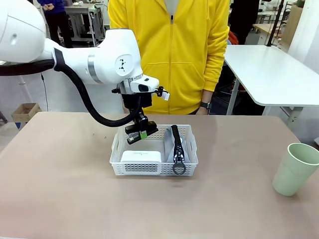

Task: Efficiently arrange items inside the basket to fit them all.
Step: Pick up the Stapler and place it inside the Organizing basket.

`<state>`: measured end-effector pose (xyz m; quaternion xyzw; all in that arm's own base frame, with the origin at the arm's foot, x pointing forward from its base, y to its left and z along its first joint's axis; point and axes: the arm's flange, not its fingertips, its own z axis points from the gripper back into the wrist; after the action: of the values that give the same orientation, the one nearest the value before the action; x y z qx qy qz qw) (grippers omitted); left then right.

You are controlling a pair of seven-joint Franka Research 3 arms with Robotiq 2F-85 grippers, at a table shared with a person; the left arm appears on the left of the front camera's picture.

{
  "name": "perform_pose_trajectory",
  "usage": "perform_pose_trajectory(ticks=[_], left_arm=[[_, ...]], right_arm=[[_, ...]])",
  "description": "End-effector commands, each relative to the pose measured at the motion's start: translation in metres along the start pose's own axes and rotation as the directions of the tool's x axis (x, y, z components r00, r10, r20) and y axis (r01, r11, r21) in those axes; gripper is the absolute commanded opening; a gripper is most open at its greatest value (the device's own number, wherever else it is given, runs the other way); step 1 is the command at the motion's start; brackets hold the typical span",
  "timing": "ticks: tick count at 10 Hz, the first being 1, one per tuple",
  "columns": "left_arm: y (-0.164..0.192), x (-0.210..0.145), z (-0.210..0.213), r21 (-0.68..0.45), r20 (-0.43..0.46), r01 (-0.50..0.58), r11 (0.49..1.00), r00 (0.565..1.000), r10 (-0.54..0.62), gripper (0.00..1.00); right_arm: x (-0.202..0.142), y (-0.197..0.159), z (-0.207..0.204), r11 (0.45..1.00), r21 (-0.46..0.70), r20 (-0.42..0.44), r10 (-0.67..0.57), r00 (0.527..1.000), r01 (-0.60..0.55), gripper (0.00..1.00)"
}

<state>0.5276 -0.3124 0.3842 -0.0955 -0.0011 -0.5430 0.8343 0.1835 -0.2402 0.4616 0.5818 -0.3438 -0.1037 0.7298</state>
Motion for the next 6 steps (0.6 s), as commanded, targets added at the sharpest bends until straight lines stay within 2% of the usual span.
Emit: perform_pose_trajectory(ticks=[1,4,6], left_arm=[[-0.001,0.001,-0.007,-0.011,-0.002,-0.043,0.999,0.999,0.043,0.37],[0.000,0.000,-0.032,-0.046,-0.022,-0.055,0.997,0.998,0.054,0.37],[0.001,0.002,-0.044,0.013,-0.031,-0.068,0.998,0.997,0.068,0.37]], right_arm=[[0.002,0.001,0.000,0.999,0.018,0.015,0.027,1.000,-0.027,1.00],[0.002,0.001,0.000,0.999,0.018,0.015,0.027,1.000,-0.027,1.00],[0.002,0.001,0.000,0.999,0.018,0.015,0.027,1.000,-0.027,1.00]])
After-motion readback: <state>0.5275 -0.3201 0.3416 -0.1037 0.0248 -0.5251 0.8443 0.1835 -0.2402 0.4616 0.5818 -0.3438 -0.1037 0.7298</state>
